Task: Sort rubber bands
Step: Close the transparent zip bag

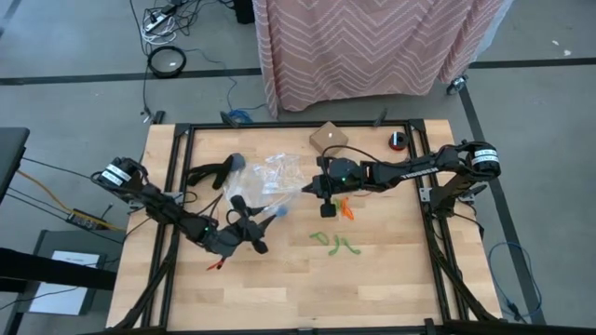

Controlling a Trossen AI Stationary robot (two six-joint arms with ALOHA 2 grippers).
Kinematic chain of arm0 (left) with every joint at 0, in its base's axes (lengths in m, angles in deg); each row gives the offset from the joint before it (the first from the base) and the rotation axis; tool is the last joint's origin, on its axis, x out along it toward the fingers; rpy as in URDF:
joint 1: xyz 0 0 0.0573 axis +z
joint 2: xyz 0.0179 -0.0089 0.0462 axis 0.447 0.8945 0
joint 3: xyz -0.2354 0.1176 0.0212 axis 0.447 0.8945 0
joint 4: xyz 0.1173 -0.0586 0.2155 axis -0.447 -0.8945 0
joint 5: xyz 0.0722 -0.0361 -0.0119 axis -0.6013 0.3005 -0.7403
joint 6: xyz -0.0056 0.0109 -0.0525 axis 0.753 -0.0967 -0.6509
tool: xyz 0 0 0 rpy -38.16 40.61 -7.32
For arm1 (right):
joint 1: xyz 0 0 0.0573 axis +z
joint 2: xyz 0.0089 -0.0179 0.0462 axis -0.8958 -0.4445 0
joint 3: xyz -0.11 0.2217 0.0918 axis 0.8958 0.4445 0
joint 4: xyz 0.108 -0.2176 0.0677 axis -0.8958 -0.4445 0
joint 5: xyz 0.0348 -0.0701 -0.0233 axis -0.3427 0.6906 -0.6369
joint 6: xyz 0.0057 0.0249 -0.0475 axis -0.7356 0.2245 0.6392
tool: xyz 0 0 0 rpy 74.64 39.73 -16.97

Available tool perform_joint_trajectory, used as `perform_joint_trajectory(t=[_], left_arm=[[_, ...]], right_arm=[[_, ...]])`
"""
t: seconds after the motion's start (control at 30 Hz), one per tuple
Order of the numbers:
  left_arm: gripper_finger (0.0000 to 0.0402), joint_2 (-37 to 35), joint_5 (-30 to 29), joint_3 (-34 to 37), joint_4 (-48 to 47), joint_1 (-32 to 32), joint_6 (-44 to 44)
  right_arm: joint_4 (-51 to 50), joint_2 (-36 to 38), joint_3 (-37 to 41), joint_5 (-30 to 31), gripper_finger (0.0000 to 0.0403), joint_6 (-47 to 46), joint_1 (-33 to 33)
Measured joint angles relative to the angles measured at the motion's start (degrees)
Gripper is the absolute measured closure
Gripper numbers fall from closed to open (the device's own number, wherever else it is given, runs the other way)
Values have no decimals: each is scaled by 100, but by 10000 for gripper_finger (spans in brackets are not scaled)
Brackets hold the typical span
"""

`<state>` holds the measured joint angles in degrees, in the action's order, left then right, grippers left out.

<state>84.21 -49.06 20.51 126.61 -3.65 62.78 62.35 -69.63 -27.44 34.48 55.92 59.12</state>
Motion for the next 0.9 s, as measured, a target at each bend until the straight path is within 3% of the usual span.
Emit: perform_joint_trajectory(t=[0.2, 0.67, 0.9], left_arm=[[244, 0, -583, 0, -6, -205, 144], [248, -4, -708, -2, 403, -259, 139], [303, -4, -751, 11, 392, -442, 53]], right_arm=[[286, 2, 247, 1, 403, -100, 0], [354, 2, 332, 16, 403, -132, -2], [347, 2, 332, 215, 403, -136, -40]])
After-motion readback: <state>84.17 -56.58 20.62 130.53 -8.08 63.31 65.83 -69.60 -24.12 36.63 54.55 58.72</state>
